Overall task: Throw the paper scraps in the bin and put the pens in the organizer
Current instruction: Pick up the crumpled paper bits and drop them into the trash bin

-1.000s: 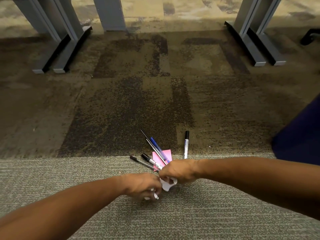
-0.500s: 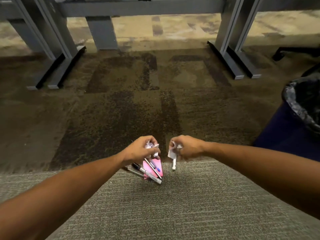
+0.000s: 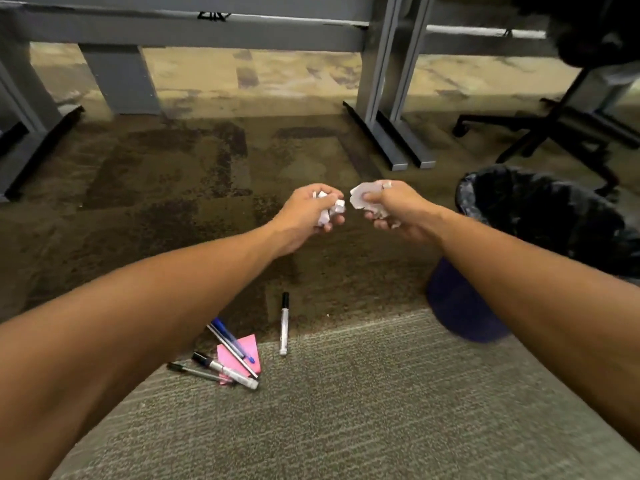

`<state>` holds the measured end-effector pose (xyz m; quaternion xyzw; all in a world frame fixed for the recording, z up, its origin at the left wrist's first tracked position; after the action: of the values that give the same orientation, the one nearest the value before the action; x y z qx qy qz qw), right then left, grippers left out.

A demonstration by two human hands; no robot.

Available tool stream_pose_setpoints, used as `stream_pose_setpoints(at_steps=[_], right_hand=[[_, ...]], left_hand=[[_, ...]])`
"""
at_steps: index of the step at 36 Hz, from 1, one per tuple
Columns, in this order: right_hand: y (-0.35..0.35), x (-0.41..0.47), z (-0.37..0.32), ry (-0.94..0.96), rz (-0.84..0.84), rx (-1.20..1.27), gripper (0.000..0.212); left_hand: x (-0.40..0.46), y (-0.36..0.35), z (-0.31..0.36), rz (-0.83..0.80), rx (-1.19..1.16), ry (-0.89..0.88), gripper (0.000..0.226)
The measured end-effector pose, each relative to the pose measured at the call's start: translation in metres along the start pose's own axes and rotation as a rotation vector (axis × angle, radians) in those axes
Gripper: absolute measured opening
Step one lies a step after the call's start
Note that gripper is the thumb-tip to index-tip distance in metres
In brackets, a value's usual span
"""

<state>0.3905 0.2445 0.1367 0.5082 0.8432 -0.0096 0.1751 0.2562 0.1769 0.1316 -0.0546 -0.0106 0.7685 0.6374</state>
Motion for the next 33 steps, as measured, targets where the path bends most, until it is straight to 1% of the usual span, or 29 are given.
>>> stream_pose_setpoints(at_steps=[3, 7, 10, 14, 16, 20, 22, 23, 24, 25, 27, 28, 30, 33], right_hand=[[0.031, -0.006, -0.011, 0.023, 0.069, 0.166, 0.022], [0.079, -0.015, -0.013, 0.04, 0.225, 0.314, 0.02], [0.113, -0.025, -0.01, 0.057, 0.314, 0.402, 0.018], [0.154, -0.044, 0.0, 0.057, 0.411, 0.528, 0.023], [0.176, -0.054, 0.007, 0.056, 0.503, 0.595, 0.025], [0.222, -0.081, 0.023, 0.027, 0.734, 0.601, 0.019], [0.242, -0.09, 0.032, 0.01, 0.812, 0.586, 0.019], [0.249, -0.093, 0.038, -0.012, 0.836, 0.561, 0.015], [0.254, -0.094, 0.043, -0.047, 0.839, 0.526, 0.011], [0.258, -0.091, 0.048, -0.074, 0.825, 0.504, 0.017], [0.26, -0.084, 0.056, -0.08, 0.767, 0.554, 0.04], [0.261, -0.08, 0.06, -0.086, 0.746, 0.598, 0.045], [0.261, -0.077, 0.064, -0.111, 0.724, 0.616, 0.048], [0.258, -0.072, 0.061, -0.108, 0.68, 0.628, 0.053]], left_hand=[[0.016, -0.032, 0.03, 0.011, -0.035, -0.052, 0.015], [0.036, -0.078, 0.054, -0.001, -0.091, -0.089, 0.015], [0.046, -0.112, 0.057, 0.002, -0.216, -0.07, 0.016], [0.052, -0.16, 0.051, -0.014, -0.327, -0.03, 0.018], [0.052, -0.188, 0.047, -0.034, -0.367, -0.007, 0.019], [0.052, -0.238, 0.046, -0.049, -0.42, 0.021, 0.019], [0.054, -0.259, 0.042, -0.058, -0.382, 0.05, 0.018], [0.055, -0.27, 0.038, -0.071, -0.341, 0.07, 0.02], [0.056, -0.278, 0.035, -0.089, -0.295, 0.091, 0.024], [0.056, -0.285, 0.032, -0.108, -0.255, 0.113, 0.029], [0.055, -0.295, 0.027, -0.15, -0.208, 0.16, 0.04], [0.055, -0.299, 0.024, -0.172, -0.2, 0.188, 0.048], [0.054, -0.302, 0.019, -0.203, -0.188, 0.225, 0.06], [0.054, -0.297, 0.014, -0.214, -0.156, 0.223, 0.06]])
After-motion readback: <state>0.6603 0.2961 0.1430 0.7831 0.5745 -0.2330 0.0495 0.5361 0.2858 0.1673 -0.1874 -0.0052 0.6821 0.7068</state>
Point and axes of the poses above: each hand's wrist, its own x-axis towards the middle knuckle, its own y-axis out of the back of the hand, z = x × y, the point moved 10 cm from there along x, towards the middle knuckle, and after that the axes turned 2 degrees about -y, right-handed, at the moved point
